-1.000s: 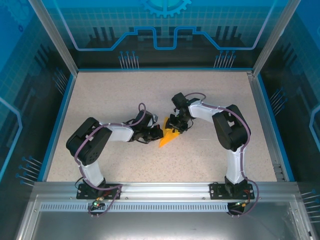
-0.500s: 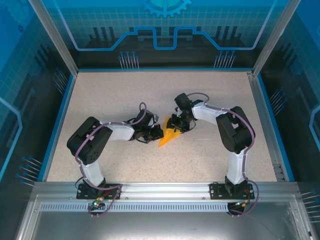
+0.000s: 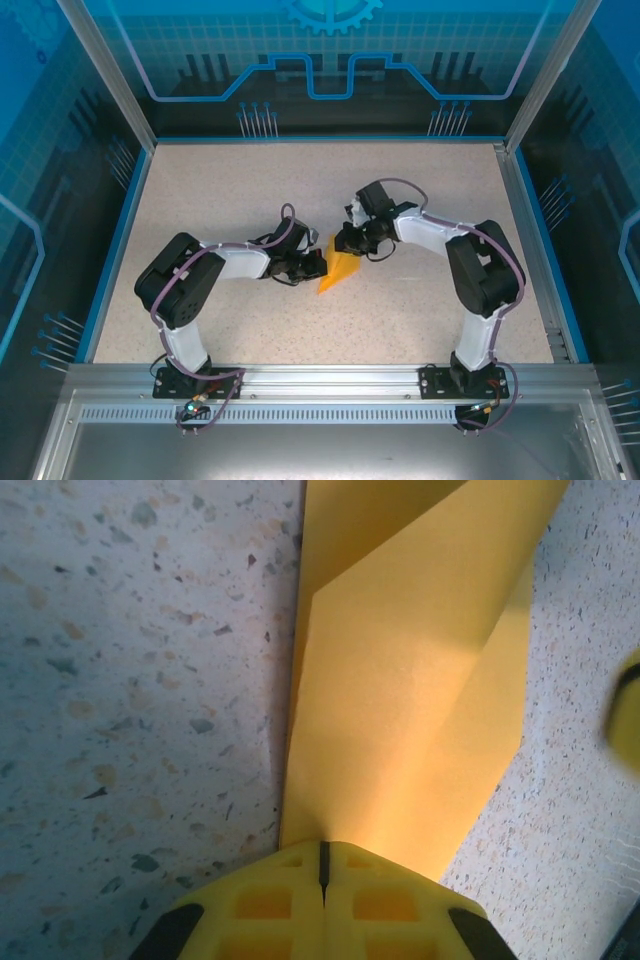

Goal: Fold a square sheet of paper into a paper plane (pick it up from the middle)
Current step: Fourth fold the wing at the center of the table.

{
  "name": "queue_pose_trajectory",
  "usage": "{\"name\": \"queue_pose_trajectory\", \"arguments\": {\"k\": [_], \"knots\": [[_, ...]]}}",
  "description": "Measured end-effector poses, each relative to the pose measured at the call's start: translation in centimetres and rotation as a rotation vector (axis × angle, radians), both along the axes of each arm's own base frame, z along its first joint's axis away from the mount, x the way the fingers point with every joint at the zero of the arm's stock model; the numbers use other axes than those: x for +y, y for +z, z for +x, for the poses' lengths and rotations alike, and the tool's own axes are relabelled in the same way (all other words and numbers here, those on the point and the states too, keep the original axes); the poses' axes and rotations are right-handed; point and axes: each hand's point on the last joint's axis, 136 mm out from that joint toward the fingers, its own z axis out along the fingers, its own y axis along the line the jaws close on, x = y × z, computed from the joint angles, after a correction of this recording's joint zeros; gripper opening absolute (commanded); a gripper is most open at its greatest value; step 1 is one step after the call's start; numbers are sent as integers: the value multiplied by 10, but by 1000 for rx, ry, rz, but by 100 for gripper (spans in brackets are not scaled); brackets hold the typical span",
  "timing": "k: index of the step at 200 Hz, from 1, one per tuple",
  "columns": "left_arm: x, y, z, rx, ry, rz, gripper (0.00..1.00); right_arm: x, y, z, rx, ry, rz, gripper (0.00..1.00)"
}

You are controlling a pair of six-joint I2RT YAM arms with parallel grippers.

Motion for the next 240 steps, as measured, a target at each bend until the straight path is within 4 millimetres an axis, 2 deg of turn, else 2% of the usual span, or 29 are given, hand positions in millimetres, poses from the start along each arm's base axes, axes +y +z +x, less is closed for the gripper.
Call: {"name": "queue_pose_trajectory", "arguments": {"k": [36,84,116,175,209,240], "knots": [[0,0,0,2,-3,2,0,6,-26,-11,57,39,-20,10],[0,0,0,10,-3,8,0,-3,-39,-7,81,21,-38,10],[0,-1,0,11,-3,8,0,-13,-42,0,80,-7,-46,10],[0,-1,0,0,-17,13,0,-14,-39,4,64,-14,-42,10],[0,0,0,-1,-21,15,0,-1,-23,2,13,15,-20,10],[0,-1,0,5,-22,20,0,14,-27,-9,15,58,-20,10]]}}
